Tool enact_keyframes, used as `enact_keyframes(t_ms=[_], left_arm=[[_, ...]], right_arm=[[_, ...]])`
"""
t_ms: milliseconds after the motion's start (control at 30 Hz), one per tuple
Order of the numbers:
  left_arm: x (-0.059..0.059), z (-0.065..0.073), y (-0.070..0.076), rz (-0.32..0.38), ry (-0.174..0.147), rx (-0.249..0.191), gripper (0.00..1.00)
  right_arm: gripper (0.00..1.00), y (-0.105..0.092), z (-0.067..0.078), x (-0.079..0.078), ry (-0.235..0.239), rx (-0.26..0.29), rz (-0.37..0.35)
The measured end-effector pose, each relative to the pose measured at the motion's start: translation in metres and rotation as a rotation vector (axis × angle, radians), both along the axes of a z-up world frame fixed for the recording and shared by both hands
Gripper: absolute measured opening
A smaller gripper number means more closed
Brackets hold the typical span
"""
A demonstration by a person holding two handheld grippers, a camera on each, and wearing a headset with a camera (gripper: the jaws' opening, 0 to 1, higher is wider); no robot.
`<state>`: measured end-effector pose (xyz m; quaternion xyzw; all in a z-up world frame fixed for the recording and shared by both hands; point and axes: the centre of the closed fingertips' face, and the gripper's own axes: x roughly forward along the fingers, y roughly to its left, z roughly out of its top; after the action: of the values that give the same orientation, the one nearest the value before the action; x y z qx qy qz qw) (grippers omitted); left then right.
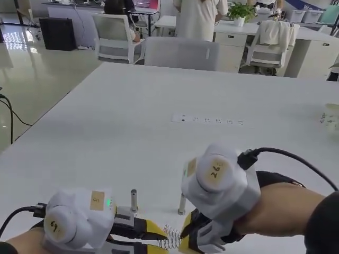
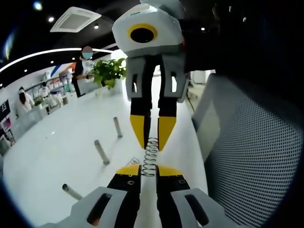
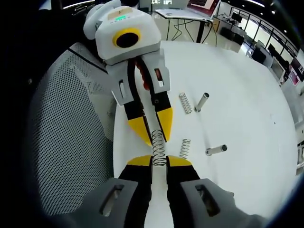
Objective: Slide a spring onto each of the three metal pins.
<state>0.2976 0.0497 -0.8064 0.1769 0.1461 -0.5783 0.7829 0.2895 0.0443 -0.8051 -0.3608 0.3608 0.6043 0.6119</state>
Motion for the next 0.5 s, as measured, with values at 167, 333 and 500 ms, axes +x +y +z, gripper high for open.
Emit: enact_keyframes(t_ms=[167,333,500], left_arm=[[0.000,-0.001,0.000,-0.005,-0.009,0.010,0.03],[-0.002,-0.002,-0.001,-0.018,-0.023,0.030,0.03],[-0.002,-0.002,-0.001,-0.019,-0.024,0.030,0.03]], right_arm=[[0.08,0.004,0.007,-0.001,0.008,0.005,-0.017],[0.08,0.007,0.011,-0.003,0.016,0.006,-0.028],[0.08,0.014,0.019,-0.003,0.007,0.033,-0.033]])
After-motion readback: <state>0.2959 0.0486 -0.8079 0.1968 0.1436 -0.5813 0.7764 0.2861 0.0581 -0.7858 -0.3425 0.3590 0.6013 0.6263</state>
